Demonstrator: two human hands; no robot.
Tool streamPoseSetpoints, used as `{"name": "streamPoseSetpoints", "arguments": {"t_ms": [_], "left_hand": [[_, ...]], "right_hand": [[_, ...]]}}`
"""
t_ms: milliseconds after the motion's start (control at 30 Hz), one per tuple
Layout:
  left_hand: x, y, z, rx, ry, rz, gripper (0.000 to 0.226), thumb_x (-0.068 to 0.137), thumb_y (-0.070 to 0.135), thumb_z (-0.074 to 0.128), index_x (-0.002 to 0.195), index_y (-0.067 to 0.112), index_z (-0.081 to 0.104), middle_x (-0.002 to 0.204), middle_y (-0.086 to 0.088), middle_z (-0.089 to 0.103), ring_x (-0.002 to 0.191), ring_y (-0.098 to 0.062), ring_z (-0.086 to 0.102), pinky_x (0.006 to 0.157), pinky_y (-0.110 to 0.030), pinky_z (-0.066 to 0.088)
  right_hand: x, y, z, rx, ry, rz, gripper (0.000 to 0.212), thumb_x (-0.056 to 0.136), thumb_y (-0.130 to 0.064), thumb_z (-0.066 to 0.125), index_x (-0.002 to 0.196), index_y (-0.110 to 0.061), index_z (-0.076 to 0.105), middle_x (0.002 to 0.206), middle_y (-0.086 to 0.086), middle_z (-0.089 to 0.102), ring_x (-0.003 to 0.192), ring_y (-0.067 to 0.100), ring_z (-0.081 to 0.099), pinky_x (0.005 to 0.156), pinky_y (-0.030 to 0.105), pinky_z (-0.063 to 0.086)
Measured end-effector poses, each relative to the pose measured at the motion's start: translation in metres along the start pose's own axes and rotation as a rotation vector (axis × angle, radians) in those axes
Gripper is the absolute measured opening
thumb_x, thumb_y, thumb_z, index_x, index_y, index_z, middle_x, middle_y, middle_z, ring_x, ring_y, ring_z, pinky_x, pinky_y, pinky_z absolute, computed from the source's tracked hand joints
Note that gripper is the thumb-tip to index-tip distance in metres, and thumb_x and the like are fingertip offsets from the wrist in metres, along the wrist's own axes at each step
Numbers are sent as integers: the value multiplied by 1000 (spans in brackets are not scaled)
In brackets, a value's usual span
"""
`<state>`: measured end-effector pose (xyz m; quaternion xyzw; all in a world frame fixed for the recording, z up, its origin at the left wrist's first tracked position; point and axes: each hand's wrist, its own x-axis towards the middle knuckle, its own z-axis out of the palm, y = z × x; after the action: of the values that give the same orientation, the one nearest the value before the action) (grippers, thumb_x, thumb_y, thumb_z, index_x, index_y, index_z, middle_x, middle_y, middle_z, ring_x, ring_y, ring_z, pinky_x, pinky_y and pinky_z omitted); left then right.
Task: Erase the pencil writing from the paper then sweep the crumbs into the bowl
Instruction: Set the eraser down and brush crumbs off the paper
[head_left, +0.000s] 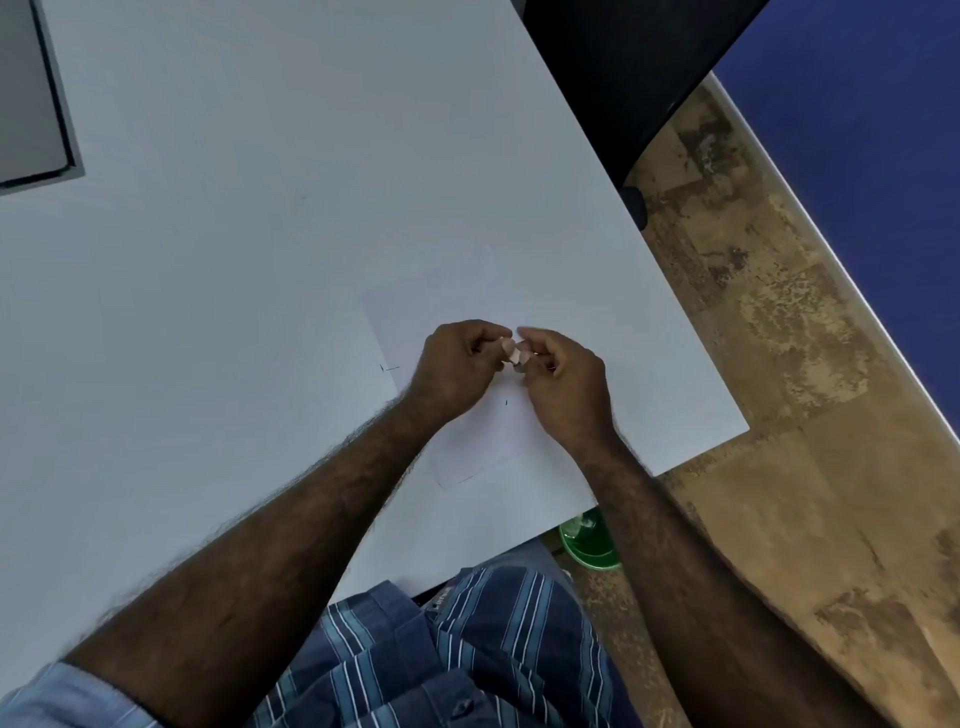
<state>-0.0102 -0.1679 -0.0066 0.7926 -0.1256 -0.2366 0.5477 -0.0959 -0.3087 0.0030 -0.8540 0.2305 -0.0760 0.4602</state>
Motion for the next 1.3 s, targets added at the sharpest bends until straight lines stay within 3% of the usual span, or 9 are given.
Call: {"name": "streamPoseSetpoints", "arguments": {"t_ms": [67, 167, 267, 467, 567, 700, 833, 1033, 1300], "left_hand": [[4, -5, -13, 5, 21, 3, 17, 97, 28, 69, 105, 16, 78, 92, 7, 78, 83, -10, 74, 85, -42, 61], [13, -18, -41, 59, 97, -26, 20, 99, 30, 64, 105, 19, 79, 102, 10, 78, 98, -8, 72, 94, -36, 57], [23, -31, -75, 110, 177, -83, 20, 100, 27, 63, 103, 17, 80, 93, 9, 76, 83, -2, 67, 84, -26, 51], [36, -58, -130, 354, 159, -123, 25, 101, 23, 60, 93, 10, 80, 89, -1, 77, 86, -9, 68, 82, -22, 48], [37, -66, -143, 434, 122, -78, 22, 100, 19, 60, 90, 13, 79, 84, 2, 76, 75, 11, 63, 73, -7, 43], [40, -77, -146, 589, 165, 64, 15, 92, 26, 64, 82, 24, 76, 80, 1, 73, 81, -16, 66, 80, -31, 49], [41, -86, -147, 803, 147, 212, 35, 92, 28, 55, 120, 14, 71, 120, -10, 68, 111, -37, 59, 95, -45, 48], [39, -91, -148, 1035, -85, 463, 28, 99, 15, 59, 126, 17, 68, 142, -9, 58, 128, -37, 51, 91, -47, 43], [42, -87, -158, 1108, -164, 490, 43, 95, 11, 64, 136, 24, 65, 148, -6, 54, 132, -32, 47, 96, -46, 36]], "right_hand": [[-4, 2, 9, -16, 9, 10, 32, 102, -7, 66, 133, -14, 70, 118, -5, 74, 102, 3, 67, 88, 9, 51], [-12, 10, 27, -128, 8, -82, 35, 102, -5, 62, 137, -10, 67, 132, 2, 70, 119, 14, 65, 102, 26, 52], [-20, 22, 44, -247, -32, -150, 36, 100, -4, 63, 136, -8, 68, 140, 7, 66, 132, 24, 60, 117, 30, 42], [-26, 41, 58, -357, -131, -192, 38, 101, -9, 60, 139, -8, 67, 153, 8, 57, 145, 28, 51, 122, 44, 39], [-24, 47, 59, -371, -131, -207, 37, 101, -8, 63, 137, -8, 69, 155, 7, 56, 146, 26, 49, 123, 40, 37], [-21, 57, 59, -376, -136, -233, 36, 100, -6, 64, 135, -11, 70, 157, 4, 54, 148, 23, 47, 124, 36, 34], [-16, 64, 57, -384, -118, -251, 35, 99, -4, 60, 133, -9, 71, 155, 6, 56, 147, 25, 48, 123, 42, 38], [-17, 40, 83, -435, 1, -526, 31, 105, -11, 56, 129, 1, 71, 144, 18, 64, 137, 34, 59, 119, 46, 43], [-26, -11, 161, -727, -380, -737, 67, 113, -44, 37, 157, 5, 39, 167, 25, 33, 160, 36, 25, 129, 53, 20]]}}
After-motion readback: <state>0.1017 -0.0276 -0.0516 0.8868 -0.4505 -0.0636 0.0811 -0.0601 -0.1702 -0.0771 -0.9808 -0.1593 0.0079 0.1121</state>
